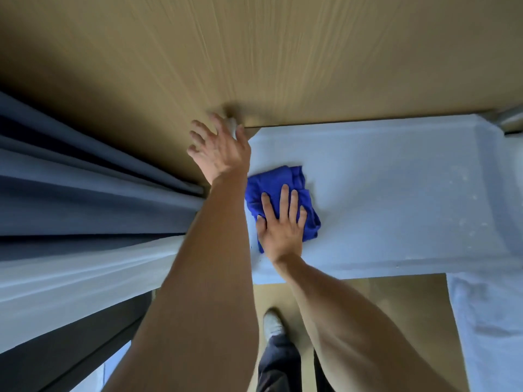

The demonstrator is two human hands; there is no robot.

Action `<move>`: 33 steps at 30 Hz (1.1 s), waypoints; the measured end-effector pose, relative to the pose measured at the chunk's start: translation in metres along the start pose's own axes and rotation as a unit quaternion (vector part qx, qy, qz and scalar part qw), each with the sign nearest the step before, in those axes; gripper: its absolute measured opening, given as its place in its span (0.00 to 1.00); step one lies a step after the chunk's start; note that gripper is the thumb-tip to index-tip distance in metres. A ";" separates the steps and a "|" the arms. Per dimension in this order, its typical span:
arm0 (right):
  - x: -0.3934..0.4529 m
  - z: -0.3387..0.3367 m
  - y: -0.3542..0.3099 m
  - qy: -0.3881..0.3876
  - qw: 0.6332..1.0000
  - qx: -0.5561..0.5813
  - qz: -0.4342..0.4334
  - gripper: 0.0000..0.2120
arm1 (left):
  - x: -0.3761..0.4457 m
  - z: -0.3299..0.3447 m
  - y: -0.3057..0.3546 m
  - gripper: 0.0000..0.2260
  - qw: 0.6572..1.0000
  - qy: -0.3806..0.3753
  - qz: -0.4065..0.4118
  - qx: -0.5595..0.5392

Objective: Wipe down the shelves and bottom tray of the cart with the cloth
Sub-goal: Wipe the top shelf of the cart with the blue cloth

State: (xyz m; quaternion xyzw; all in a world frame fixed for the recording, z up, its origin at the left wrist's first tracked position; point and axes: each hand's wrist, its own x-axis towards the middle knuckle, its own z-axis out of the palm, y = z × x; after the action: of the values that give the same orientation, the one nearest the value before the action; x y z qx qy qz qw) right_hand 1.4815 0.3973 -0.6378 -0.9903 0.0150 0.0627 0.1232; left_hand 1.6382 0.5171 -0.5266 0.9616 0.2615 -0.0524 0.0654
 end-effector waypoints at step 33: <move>0.162 -0.056 0.038 -0.100 0.993 -0.011 -0.057 0.28 | -0.011 -0.008 0.021 0.19 1.000 0.001 -0.015 0.016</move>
State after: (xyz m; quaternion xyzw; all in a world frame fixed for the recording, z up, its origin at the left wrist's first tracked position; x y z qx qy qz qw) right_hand 1.6474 0.3449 -0.6140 -0.9795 -0.0541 0.1549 0.1164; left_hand 1.6403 0.4947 -0.5151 0.9585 0.2750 -0.0568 0.0490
